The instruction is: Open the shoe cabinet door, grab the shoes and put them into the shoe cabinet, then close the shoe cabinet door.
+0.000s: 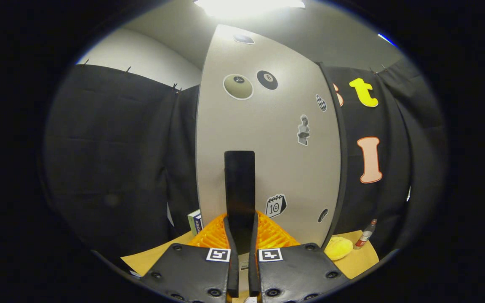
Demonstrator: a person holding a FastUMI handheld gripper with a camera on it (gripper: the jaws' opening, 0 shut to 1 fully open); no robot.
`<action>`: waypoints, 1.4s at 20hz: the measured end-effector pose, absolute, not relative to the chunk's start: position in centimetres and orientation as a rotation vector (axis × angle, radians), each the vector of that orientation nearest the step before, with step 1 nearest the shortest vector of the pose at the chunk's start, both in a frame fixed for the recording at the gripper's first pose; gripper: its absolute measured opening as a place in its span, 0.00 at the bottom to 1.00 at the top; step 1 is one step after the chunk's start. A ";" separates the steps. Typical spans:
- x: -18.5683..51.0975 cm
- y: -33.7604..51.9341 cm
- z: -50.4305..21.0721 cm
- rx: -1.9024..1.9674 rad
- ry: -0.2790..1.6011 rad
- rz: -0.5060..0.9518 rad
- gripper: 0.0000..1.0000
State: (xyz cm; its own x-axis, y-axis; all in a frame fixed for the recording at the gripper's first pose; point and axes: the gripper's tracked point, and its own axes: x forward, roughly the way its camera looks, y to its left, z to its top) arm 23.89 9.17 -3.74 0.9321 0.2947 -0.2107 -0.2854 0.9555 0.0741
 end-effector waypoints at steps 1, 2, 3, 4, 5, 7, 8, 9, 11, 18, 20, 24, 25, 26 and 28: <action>23.7 8.8 -3.7 0.031 0.221 0.291 0.10; 23.3 8.3 -3.6 0.021 0.222 0.286 0.10; 23.1 7.9 -3.5 0.015 0.224 0.282 0.10; 22.9 7.5 -3.5 0.014 0.225 0.279 0.10; 22.8 7.0 -3.5 0.015 0.225 0.273 0.10; 22.5 6.1 -3.4 0.011 0.227 0.248 0.10; 22.5 5.5 -3.5 0.001 0.226 0.231 0.10; 22.3 4.9 -3.4 -0.013 0.225 0.214 0.10; 22.5 3.6 -3.4 -0.057 0.216 0.179 0.09; 22.6 -1.3 -3.1 -0.101 0.204 0.037 0.09; 22.8 -3.0 -3.1 -0.128 0.200 -0.017 0.08; 22.9 -3.2 -3.3 -0.010 0.201 -0.014 0.02; 23.0 -3.2 -3.3 0.013 0.201 -0.015 0.02; 22.5 -2.9 -3.3 0.040 0.211 0.001 0.02; 21.9 -2.9 -3.0 0.078 0.203 0.007 0.19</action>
